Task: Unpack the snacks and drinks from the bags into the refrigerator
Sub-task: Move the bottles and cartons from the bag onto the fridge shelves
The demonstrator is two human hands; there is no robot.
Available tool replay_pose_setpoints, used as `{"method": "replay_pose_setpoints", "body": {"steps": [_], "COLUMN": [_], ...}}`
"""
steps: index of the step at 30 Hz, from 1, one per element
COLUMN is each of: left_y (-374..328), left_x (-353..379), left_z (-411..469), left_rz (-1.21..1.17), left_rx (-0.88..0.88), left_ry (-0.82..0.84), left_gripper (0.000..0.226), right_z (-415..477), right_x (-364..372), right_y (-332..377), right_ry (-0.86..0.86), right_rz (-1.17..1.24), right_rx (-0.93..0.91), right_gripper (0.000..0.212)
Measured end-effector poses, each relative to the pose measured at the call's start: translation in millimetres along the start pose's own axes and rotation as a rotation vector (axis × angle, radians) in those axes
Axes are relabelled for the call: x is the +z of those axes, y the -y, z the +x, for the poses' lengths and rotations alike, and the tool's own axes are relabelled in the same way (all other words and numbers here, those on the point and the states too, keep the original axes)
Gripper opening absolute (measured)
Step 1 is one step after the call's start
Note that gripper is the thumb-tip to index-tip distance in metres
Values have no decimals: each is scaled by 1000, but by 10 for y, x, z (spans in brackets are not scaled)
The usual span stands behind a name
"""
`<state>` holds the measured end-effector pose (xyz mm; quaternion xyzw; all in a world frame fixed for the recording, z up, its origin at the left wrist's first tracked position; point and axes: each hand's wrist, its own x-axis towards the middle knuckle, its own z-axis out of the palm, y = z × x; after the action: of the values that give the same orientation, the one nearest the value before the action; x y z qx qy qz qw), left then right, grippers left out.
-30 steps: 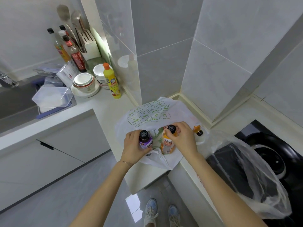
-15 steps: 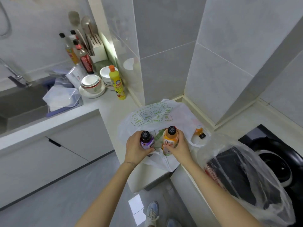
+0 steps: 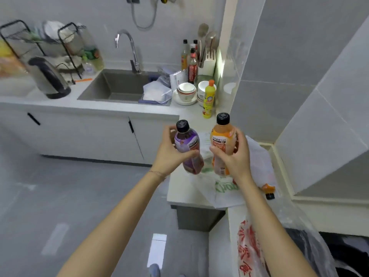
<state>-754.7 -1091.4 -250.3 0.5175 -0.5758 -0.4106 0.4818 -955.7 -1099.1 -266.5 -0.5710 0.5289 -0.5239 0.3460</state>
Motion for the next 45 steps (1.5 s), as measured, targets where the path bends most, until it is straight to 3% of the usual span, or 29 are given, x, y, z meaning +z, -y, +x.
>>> {"method": "replay_pose_setpoints", "body": {"steps": [7,10,19,24,31,45], "left_y": [-441,-634,-1117,-1321,-1629,-1665], "left_x": [-1294,-1803,-3307,-3821,-4311,-5390], "left_z": [-983,-1551,-3920,-5339,-6840,-8277], "left_rz": [40,97,282,331,419,556], "left_rx": [33,69,151,147,88,-47], "left_ry": [-285,-431,-857,-1038,-1262,-1558], "left_gripper": [63,60,59,61,59,64], "right_z": [-369,-712,-2670,-3875,-5290,-6827], "right_x": [925,1401,2894,3384,3959,5328], "right_y": [976,1328,2700,3280,3924,4683], "right_ry": [269,409,781,972,1202,1507], "right_rz": [173,221,397,473,520,588], "right_rx": [-192,-231,-378,-408,-466,-452], "right_gripper": [58,63,53,51,63,58]}}
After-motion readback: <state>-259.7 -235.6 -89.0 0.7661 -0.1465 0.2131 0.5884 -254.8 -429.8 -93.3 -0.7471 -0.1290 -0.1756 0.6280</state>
